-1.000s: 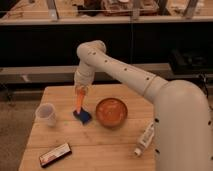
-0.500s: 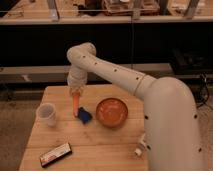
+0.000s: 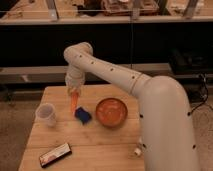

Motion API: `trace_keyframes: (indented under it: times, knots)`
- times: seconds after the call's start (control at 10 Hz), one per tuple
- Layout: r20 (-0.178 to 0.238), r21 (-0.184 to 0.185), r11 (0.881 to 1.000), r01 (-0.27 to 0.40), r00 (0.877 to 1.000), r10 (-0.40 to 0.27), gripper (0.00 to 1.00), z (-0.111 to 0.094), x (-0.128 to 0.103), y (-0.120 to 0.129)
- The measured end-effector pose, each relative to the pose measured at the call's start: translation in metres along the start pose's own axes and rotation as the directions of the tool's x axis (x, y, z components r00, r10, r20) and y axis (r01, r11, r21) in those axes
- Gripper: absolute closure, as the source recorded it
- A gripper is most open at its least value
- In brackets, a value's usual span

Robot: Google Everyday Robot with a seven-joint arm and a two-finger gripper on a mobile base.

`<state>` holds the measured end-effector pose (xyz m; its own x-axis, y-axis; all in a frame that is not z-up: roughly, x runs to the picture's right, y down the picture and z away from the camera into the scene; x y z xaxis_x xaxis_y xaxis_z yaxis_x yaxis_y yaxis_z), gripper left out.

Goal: Place the pepper in the ceramic cup

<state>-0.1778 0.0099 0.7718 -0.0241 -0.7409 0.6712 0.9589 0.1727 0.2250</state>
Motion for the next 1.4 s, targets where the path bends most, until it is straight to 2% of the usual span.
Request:
trace_keyframes:
  times: [0.1, 0.2, 0.3, 0.5, 0.7, 1.0, 1.2, 1.4]
  knots:
    - [0.002, -0.004, 0.998, -0.064, 0.998, 0.064, 1.0, 0.0, 0.001, -0.004]
    - [-0.001, -0.009, 0.987, -0.163, 0.987, 0.163, 1.0, -0.001, 0.001, -0.009]
    - [-0.009, -0.016, 0.952, -0.307, 0.952, 0.306, 1.0, -0.002, 0.002, -0.013]
    - [-0.044, -0.016, 0.867, -0.498, 0.866, 0.497, 1.0, -0.006, 0.001, -0.019]
    - [-0.075, -0.006, 0.82, -0.572, 0.818, 0.57, 1.0, -0.007, -0.003, -0.025]
    - [-0.081, 0.025, 0.775, -0.632, 0.771, 0.632, 1.0, -0.007, -0.004, -0.027]
    - [-0.07, 0.04, 0.761, -0.648, 0.758, 0.649, 1.0, -0.006, -0.001, -0.027]
    - [-0.058, 0.039, 0.753, -0.656, 0.751, 0.657, 1.0, -0.002, 0.0, -0.037]
